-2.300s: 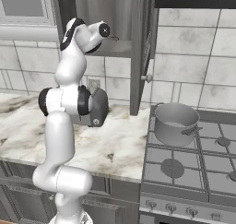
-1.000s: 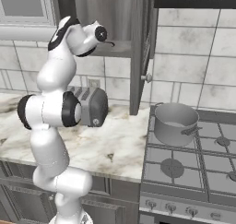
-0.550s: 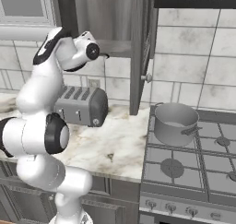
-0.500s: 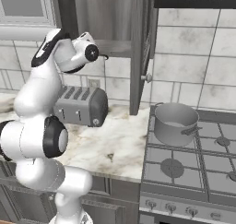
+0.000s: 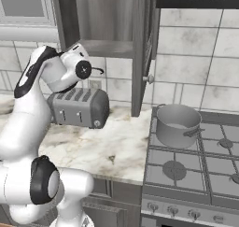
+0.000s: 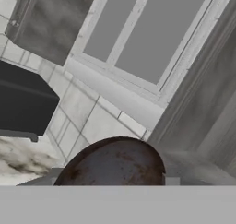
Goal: Open the cabinet and move the ladle to the pot. Then close the cabinet.
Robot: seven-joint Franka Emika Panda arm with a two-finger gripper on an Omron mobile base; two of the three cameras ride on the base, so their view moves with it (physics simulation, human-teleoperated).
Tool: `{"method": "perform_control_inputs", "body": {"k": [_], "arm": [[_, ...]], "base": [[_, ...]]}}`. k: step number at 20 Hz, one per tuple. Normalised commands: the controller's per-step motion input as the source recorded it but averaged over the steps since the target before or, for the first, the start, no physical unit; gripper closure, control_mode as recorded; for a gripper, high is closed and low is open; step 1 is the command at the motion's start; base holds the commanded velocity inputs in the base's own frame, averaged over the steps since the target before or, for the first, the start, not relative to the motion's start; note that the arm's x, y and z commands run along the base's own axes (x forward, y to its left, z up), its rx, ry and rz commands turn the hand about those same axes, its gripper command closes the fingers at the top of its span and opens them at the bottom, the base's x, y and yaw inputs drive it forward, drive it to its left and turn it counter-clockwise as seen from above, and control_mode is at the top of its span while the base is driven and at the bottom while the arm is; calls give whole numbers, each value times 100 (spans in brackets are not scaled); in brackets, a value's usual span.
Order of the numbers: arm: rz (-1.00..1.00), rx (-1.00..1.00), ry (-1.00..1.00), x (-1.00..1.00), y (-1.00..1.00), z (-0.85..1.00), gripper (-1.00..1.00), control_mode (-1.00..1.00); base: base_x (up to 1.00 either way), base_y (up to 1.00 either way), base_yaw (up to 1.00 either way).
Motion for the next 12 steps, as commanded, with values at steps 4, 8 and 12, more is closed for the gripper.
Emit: {"method": "perform_control_inputs", "body": {"k": [4, 8, 12], "arm": [[0, 0, 3, -82, 0, -30, 100, -100], [0, 0, 1, -89, 0, -35, 100, -100], [0, 0, 3, -50, 0, -38, 100, -100]], "base": [[0, 0, 0], [0, 0, 0], [0, 0, 0]]}}
